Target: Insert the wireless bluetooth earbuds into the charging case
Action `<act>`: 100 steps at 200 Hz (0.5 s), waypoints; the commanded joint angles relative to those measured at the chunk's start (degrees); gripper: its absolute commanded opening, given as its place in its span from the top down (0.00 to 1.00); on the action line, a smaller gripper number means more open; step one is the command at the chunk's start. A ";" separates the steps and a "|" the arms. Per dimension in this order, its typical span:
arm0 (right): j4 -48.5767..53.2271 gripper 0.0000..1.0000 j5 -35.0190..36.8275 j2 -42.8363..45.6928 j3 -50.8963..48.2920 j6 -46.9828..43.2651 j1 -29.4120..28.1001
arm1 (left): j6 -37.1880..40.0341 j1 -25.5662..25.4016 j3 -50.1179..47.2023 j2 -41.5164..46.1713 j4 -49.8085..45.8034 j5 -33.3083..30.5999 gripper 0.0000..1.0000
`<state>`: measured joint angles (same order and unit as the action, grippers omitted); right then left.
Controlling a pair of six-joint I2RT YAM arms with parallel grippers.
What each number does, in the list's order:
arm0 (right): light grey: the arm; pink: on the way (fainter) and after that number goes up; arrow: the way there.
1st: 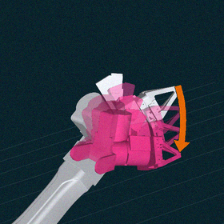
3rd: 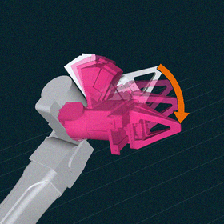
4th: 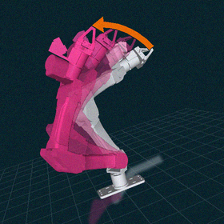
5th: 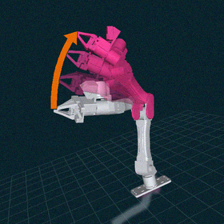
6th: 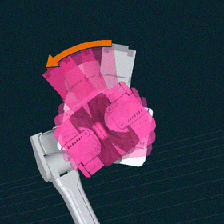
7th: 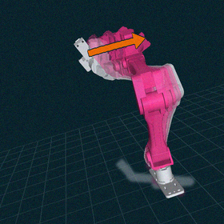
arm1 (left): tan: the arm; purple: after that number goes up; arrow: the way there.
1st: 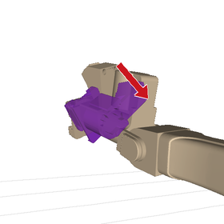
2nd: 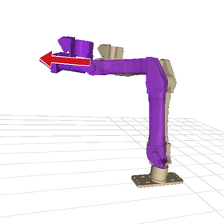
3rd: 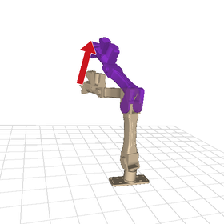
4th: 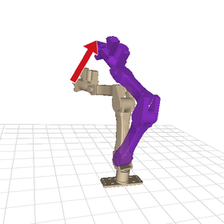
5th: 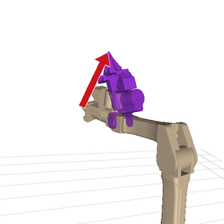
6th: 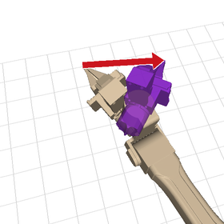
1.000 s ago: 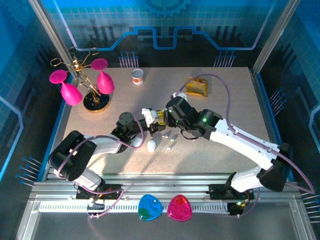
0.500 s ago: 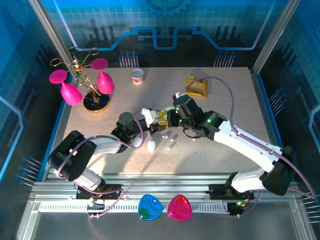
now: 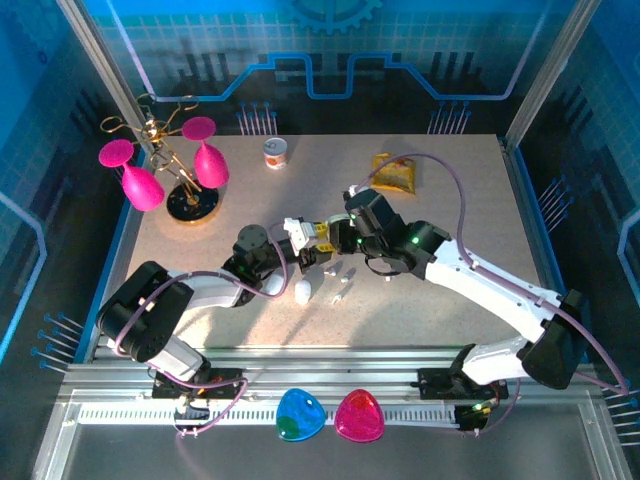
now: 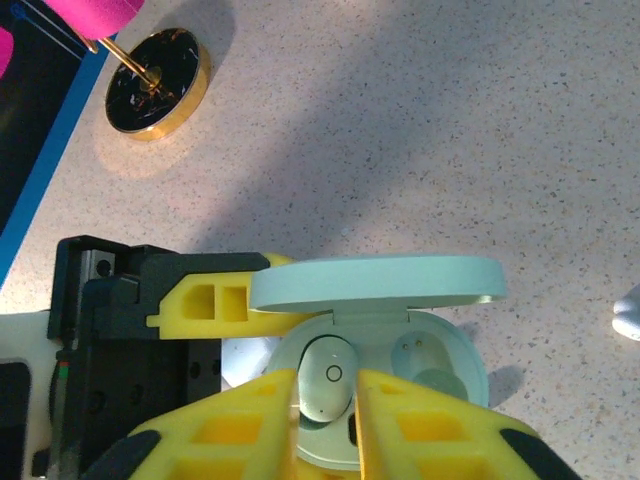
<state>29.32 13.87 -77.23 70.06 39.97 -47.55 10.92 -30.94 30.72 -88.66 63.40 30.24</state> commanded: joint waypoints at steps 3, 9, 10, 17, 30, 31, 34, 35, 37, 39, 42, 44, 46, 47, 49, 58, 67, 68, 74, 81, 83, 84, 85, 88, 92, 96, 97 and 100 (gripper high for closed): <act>-0.32 0.77 1.95 1.46 0.68 -0.15 0.18 | 1.78 -0.36 -0.49 1.04 3.28 1.03 0.80; -0.32 0.77 1.88 1.16 0.67 -0.07 0.20 | 1.75 -0.42 -0.49 1.03 3.24 1.06 0.81; -0.32 0.77 1.87 1.14 0.68 -0.07 0.19 | 1.74 -0.43 -0.40 0.99 3.23 1.05 0.80; -0.23 0.76 1.67 0.75 0.92 0.00 0.23 | 1.82 -0.43 -0.40 0.95 3.26 1.16 0.80; -0.06 0.76 1.26 0.01 1.21 0.19 0.24 | 1.82 -0.48 -0.40 0.95 3.39 1.32 0.80; -0.01 0.76 1.21 -0.09 1.21 0.19 0.21 | 1.78 -0.50 -0.40 0.95 3.40 1.36 0.80; -0.15 0.76 1.05 -0.25 1.27 0.28 0.21 | 1.82 -0.50 -0.42 1.01 3.42 1.32 0.80; -0.14 0.76 1.02 -0.31 1.29 0.28 0.20 | 1.78 -0.47 -0.41 0.98 3.46 1.32 0.80; -0.19 0.76 0.97 -0.49 1.28 0.29 0.20 | 1.81 -0.45 -0.40 1.02 3.41 1.38 0.80; -0.16 0.76 0.89 -0.52 1.29 0.29 0.23 | 1.82 -0.44 -0.40 1.01 3.47 1.42 0.81; -0.06 0.76 0.75 -0.78 1.38 0.33 0.25 | 1.77 -0.41 -0.40 1.03 3.51 1.45 0.81; -0.06 0.76 0.65 -0.84 1.39 0.31 0.26 | 1.81 -0.43 -0.40 1.01 3.49 1.48 0.80; -0.05 0.76 0.64 -0.95 1.46 0.29 0.26 | 1.78 -0.44 -0.40 1.07 3.49 1.49 0.80; -0.05 0.76 0.59 -1.02 1.47 0.34 0.22 | 1.80 -0.39 -0.40 1.05 3.53 1.53 0.81; -0.05 0.76 0.51 -1.11 1.57 0.37 0.23 | 1.80 -0.43 -0.35 1.11 3.50 1.57 0.81; 0.03 0.77 0.14 -1.65 1.65 0.35 0.21 | 1.85 -0.45 -0.39 1.12 3.49 1.60 0.80; 0.27 0.77 -0.24 -2.15 1.90 0.36 0.23 | 1.87 -0.41 -0.35 1.12 3.53 1.60 0.80; 0.33 0.77 -0.28 -2.23 1.95 0.37 0.20 | 1.89 -0.42 -0.38 1.12 3.51 1.59 0.80; 0.73 0.77 -0.54 -2.69 2.21 0.30 0.19 | 1.89 -0.48 -0.39 1.16 3.49 1.58 0.80; 1.02 0.78 -0.80 -3.08 2.56 0.29 0.19 | 1.90 -0.47 -0.32 1.17 3.49 1.50 0.80; 1.14 0.78 -0.89 -3.16 2.61 0.29 0.18 | 1.91 -0.47 -0.31 1.18 3.49 1.49 0.80; 1.20 0.78 -0.92 -3.26 2.66 0.29 0.18 | 1.91 -0.50 -0.31 1.19 3.49 1.45 0.81; 1.32 0.78 -0.98 -3.36 2.69 0.29 0.22 | 1.87 -0.51 -0.31 1.20 3.49 1.42 0.81; 1.47 0.78 -1.02 -3.55 2.85 0.29 0.25 | 1.78 -0.48 -0.31 1.17 3.49 1.45 0.81; 1.73 0.78 -1.18 -3.73 3.03 0.29 0.21 | 1.82 -0.41 -0.30 1.19 3.42 1.32 0.81; 1.91 0.78 -1.32 -3.94 3.14 0.28 0.18 | 1.86 -0.45 -0.23 1.21 3.40 1.36 0.81; 2.03 0.78 -1.35 -4.05 3.19 0.29 0.18 | 1.84 -0.45 -0.23 1.21 3.40 1.38 0.81; 2.13 0.79 -1.50 -4.13 3.28 0.24 0.24 | 1.88 -0.44 -0.22 1.16 3.36 1.31 0.81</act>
<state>29.54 13.80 -79.88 71.31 40.01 -47.55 11.11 -30.92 30.65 -88.64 63.68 30.22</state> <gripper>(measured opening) 0.222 0.334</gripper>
